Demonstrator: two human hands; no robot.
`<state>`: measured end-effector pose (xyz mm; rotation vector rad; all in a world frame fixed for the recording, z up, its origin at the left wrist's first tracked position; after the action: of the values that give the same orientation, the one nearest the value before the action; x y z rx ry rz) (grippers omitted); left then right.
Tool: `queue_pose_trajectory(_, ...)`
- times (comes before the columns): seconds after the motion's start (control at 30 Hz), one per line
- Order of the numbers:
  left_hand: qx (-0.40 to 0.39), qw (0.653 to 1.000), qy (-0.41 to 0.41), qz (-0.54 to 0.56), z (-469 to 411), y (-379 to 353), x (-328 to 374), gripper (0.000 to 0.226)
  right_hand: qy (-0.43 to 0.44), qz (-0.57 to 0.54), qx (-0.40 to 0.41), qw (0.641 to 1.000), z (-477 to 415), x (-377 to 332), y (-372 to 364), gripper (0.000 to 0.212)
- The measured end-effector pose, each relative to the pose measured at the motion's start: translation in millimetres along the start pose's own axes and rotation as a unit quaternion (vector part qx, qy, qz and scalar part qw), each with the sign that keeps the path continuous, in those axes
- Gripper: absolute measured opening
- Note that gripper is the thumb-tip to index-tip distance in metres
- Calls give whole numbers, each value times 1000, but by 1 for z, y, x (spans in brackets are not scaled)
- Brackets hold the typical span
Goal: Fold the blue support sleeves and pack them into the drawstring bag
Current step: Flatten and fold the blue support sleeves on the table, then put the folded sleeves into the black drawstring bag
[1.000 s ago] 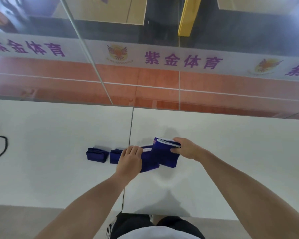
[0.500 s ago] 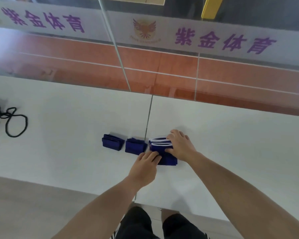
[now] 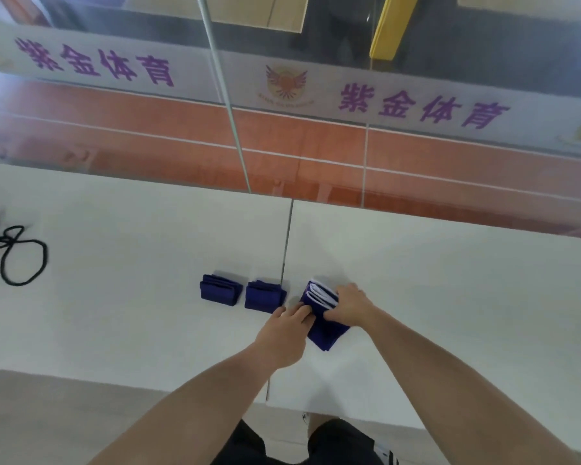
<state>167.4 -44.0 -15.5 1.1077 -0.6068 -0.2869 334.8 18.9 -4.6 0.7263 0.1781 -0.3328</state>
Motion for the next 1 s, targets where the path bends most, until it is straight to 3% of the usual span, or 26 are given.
queue_pose_trajectory(0.1,5,999,-27,25,0,19,-13,37,-22,-48,26,998,23,-10,2,41)
queue_pose_trajectory(0.23,80,993,-15,89,10,66,-42,34,-21,-55,100,993,63,-43,15,45)
queue_pose_trajectory(0.33,114,989,-36,91,23,108,-67,51,1,-43,149,988,91,-85,23,36)
queue_pose_trajectory(0.4,104,990,-56,81,33,132,-84,73,27,-19,170,985,105,-118,25,33)
queue_pose_trajectory(0.47,86,992,-75,57,42,152,-99,79,57,-12,184,981,117,-150,23,35)
queue_pose_trajectory(0.67,82,993,-88,-20,96,187,-147,38,140,35,204,968,133,-226,13,38)
queue_pose_trajectory(0.8,113,993,-14,-25,156,196,-186,22,215,44,176,960,131,-280,-5,53)
queue_pose_trajectory(1.0,124,988,90,-16,249,208,-263,22,280,28,138,950,129,-385,-36,30)
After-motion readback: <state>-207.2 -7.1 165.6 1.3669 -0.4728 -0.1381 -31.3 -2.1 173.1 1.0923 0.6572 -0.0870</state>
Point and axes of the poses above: each hand's wrist, its own z-axis away from the middle knuckle, its own y-axis out of the back of the hand, x = y × z, the point moved 3 cm from there along -z, towards the middle knuckle, and after that the axes turned 1 degree about x, right-handed, at the moved point
